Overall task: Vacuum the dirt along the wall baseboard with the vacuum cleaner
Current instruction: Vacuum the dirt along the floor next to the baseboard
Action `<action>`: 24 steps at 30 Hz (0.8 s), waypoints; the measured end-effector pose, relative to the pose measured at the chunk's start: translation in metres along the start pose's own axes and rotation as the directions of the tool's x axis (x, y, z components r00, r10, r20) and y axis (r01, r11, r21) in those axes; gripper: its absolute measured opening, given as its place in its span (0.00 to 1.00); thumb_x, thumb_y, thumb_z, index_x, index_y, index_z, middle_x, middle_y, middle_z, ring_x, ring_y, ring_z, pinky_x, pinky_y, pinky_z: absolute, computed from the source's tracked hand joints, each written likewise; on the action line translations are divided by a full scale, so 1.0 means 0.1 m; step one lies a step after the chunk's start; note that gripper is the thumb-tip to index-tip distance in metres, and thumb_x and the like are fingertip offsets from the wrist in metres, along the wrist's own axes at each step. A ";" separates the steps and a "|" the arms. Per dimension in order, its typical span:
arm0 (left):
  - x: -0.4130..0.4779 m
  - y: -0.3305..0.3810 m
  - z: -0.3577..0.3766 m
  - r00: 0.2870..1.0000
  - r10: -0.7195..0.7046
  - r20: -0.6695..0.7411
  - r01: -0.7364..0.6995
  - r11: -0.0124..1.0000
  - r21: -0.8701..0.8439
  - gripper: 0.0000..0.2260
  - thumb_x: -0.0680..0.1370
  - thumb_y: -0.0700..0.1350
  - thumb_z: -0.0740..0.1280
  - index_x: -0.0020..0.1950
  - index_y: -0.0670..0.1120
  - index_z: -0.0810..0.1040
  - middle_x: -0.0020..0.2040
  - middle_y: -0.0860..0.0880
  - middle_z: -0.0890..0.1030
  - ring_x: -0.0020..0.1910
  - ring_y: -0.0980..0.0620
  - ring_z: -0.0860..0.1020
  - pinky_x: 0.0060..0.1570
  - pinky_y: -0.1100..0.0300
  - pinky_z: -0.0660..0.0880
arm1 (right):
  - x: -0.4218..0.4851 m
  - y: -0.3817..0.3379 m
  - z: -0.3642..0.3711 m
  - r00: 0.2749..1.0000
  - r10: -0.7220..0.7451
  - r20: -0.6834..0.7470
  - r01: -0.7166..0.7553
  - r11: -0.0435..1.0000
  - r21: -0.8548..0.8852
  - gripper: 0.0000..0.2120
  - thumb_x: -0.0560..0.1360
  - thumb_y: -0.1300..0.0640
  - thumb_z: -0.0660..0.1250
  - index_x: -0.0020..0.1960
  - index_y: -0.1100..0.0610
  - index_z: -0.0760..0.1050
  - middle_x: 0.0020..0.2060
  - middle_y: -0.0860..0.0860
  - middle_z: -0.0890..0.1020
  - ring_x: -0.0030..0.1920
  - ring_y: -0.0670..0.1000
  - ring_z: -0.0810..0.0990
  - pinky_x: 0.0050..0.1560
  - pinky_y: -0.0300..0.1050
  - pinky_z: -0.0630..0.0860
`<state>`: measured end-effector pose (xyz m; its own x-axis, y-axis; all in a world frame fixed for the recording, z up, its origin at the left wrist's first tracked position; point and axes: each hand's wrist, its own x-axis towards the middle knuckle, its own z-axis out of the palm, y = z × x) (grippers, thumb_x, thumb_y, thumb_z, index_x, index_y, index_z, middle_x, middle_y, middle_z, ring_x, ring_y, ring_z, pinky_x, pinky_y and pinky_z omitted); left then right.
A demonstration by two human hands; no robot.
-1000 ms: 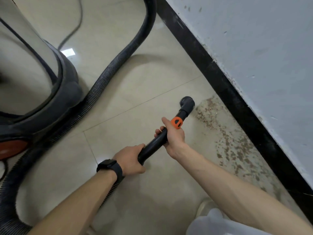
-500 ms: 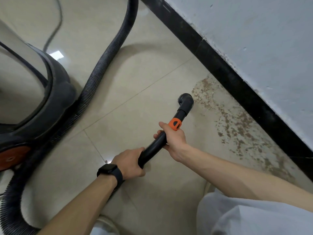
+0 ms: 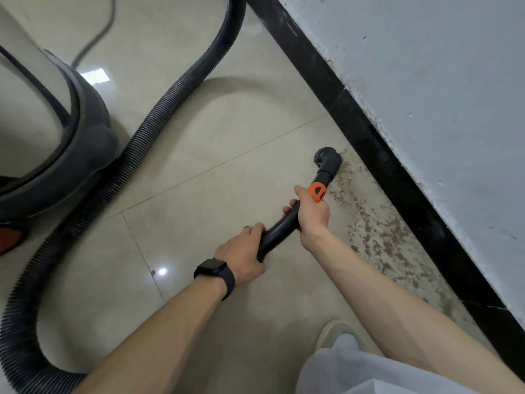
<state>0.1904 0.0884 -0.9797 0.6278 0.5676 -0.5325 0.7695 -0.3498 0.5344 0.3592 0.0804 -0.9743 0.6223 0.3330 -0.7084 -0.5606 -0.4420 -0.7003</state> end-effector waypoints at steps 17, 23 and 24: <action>0.53 0.43 0.12 1.000 0.005 -0.026 -0.012 0.962 -0.273 0.18 0.68 0.45 0.74 0.50 0.50 0.67 0.44 0.49 0.76 0.39 0.50 0.75 0.33 0.58 0.67 | 0.50 -0.44 -0.01 0.963 -0.199 -0.181 0.126 0.927 -0.352 0.17 0.76 0.50 0.66 0.60 0.58 0.68 0.33 0.49 0.83 0.29 0.50 0.85 0.32 0.42 0.77; 0.65 0.49 0.13 0.998 -0.052 0.029 0.060 0.879 -0.473 0.16 0.68 0.46 0.75 0.47 0.50 0.70 0.41 0.49 0.79 0.36 0.52 0.77 0.30 0.65 0.71 | 0.60 -0.59 0.10 0.961 -0.248 -0.121 0.134 0.802 -0.582 0.22 0.78 0.47 0.64 0.63 0.58 0.62 0.48 0.57 0.84 0.43 0.60 0.86 0.49 0.57 0.84; 0.67 0.48 0.10 0.998 -0.061 0.032 0.069 0.868 -0.491 0.15 0.68 0.46 0.75 0.47 0.51 0.70 0.41 0.49 0.79 0.36 0.53 0.78 0.30 0.65 0.72 | 0.61 -0.61 0.13 0.961 -0.258 -0.100 0.150 0.789 -0.596 0.22 0.78 0.47 0.64 0.63 0.58 0.61 0.49 0.57 0.83 0.44 0.60 0.86 0.50 0.57 0.84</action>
<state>0.2708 0.1018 -0.9964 0.5829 0.5639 -0.5850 0.6541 0.1014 0.7495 0.4246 0.1390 -0.9760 0.7975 0.3504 -0.4911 -0.0235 -0.7953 -0.6058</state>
